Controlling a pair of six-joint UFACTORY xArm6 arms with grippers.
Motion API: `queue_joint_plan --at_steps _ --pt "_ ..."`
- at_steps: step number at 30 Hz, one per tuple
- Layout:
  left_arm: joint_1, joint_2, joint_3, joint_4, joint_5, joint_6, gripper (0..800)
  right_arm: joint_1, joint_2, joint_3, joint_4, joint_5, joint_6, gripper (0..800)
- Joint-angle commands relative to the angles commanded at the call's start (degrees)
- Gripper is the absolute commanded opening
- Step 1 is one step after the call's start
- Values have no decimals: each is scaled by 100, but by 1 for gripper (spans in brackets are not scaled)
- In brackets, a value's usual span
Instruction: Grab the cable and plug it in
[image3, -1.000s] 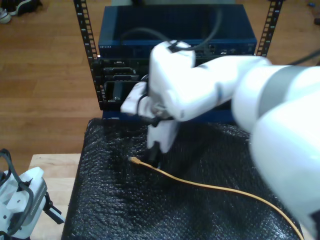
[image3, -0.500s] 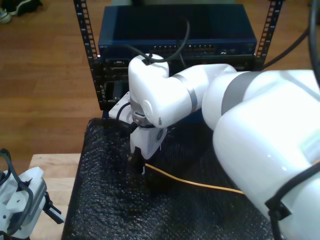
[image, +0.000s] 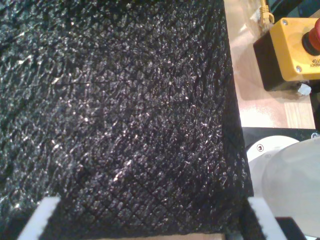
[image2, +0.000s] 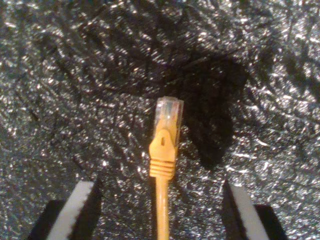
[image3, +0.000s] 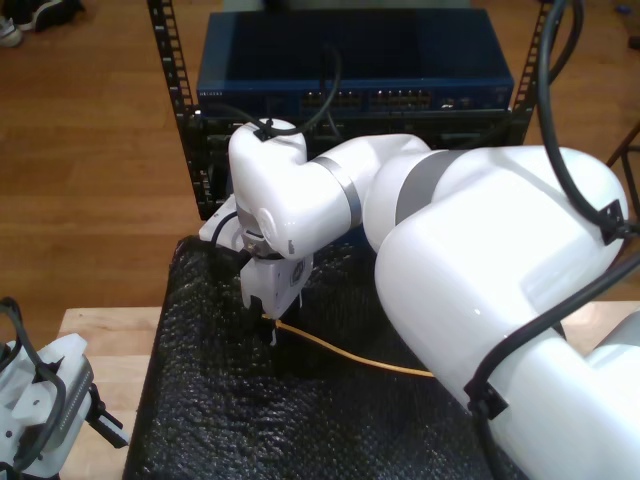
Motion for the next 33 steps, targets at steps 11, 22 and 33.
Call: queue_joint_plan --at_steps 11,22,33 --pt "0 0 0 0 9 0 798 9 123 -123 -53 0 0 382" --pt "0 0 -9 0 9 9 798 9 202 -193 -53 0 0 303" --pt "0 0 -9 0 9 9 799 9 202 -229 -53 0 0 193"
